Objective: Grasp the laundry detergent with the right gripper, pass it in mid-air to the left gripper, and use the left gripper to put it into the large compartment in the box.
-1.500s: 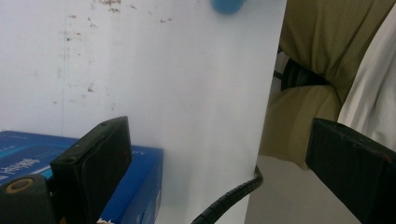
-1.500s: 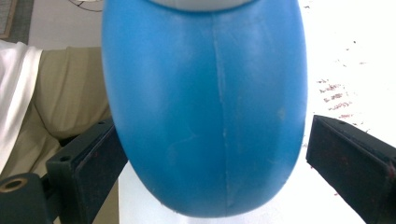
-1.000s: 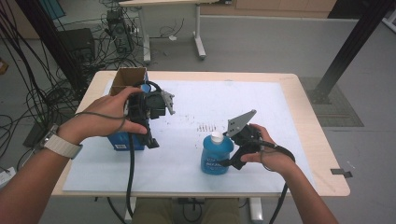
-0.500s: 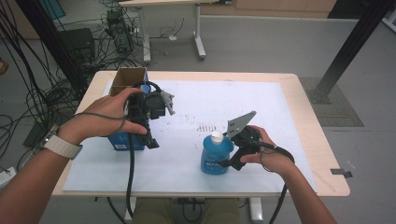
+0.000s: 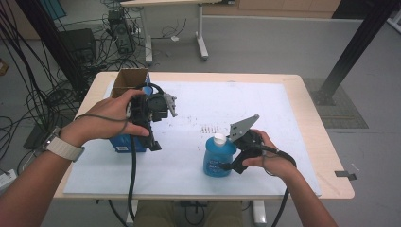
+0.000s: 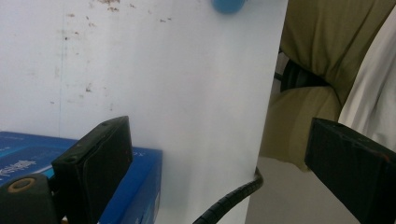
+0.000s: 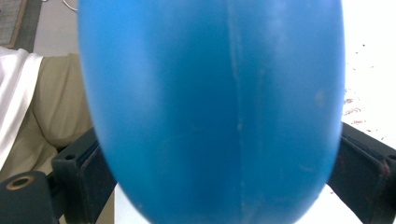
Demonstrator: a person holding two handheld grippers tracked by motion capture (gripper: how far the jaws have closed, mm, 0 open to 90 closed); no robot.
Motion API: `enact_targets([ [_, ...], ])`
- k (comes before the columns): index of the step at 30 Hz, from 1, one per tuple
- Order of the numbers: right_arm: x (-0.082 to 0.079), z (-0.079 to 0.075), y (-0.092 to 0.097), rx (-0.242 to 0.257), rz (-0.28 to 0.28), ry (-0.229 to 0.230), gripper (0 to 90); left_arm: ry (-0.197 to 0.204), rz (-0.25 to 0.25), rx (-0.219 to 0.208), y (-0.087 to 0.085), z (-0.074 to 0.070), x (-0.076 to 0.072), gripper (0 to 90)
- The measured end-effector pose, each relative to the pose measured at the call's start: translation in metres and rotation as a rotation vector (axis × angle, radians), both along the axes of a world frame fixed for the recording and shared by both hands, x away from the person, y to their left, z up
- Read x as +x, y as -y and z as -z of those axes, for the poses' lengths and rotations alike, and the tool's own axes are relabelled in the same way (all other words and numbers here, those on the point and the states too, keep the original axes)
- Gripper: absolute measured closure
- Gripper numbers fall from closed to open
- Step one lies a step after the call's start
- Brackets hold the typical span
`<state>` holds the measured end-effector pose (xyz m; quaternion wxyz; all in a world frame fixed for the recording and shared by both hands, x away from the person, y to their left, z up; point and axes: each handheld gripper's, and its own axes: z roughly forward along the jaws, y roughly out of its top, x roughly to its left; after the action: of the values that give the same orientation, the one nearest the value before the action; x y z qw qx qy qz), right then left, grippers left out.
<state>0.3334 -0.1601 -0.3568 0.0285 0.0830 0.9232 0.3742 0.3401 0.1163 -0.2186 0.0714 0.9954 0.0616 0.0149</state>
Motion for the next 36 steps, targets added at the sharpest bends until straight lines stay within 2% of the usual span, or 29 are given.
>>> enact_targets([
  [36, 0.001, 0.016, 0.002, 0.069, -0.015, -0.02, 14.0, -0.003, 0.001, -0.003, 0.0, 0.003, 0.002, 8.1],
])
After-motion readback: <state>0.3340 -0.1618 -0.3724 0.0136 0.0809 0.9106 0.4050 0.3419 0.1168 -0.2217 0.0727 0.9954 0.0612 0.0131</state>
